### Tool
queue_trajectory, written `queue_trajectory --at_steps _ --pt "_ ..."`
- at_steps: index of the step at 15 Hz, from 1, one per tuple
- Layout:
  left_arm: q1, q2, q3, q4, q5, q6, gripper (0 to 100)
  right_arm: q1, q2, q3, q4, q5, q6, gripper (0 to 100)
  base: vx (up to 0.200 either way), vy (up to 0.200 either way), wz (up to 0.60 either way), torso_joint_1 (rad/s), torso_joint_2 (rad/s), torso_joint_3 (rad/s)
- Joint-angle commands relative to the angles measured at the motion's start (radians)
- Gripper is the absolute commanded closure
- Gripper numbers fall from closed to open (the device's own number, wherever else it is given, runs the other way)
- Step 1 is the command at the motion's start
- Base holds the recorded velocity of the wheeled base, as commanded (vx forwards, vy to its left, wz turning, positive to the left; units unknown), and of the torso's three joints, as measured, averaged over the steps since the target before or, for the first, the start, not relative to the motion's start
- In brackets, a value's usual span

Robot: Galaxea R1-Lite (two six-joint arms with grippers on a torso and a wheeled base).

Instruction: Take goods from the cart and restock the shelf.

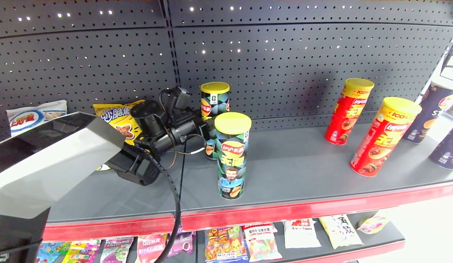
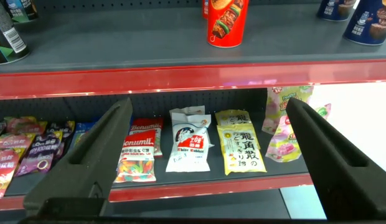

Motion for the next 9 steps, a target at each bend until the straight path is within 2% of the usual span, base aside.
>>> queue_trajectory --at_steps 1,5,9 --pt "-0.001 0.026 -0.032 -0.007 -0.008 -0.005 100 -0.002 0.000 0.000 -0.001 0.000 -0.001 0 0.000 0.000 0.00 0.000 0.00 0.000" --pt "-0.001 0.053 -0.052 -0.030 -0.008 -0.014 100 0.000 0.000 0.000 -0.001 0.000 -0.001 0 0.000 0.000 0.00 0.000 0.00 0.000" --pt "-0.011 0.093 -0.053 -0.119 -0.008 -0.060 100 0.000 0.000 0.000 -0.001 0.000 -0.001 0 0.000 0.000 0.00 0.000 0.00 0.000"
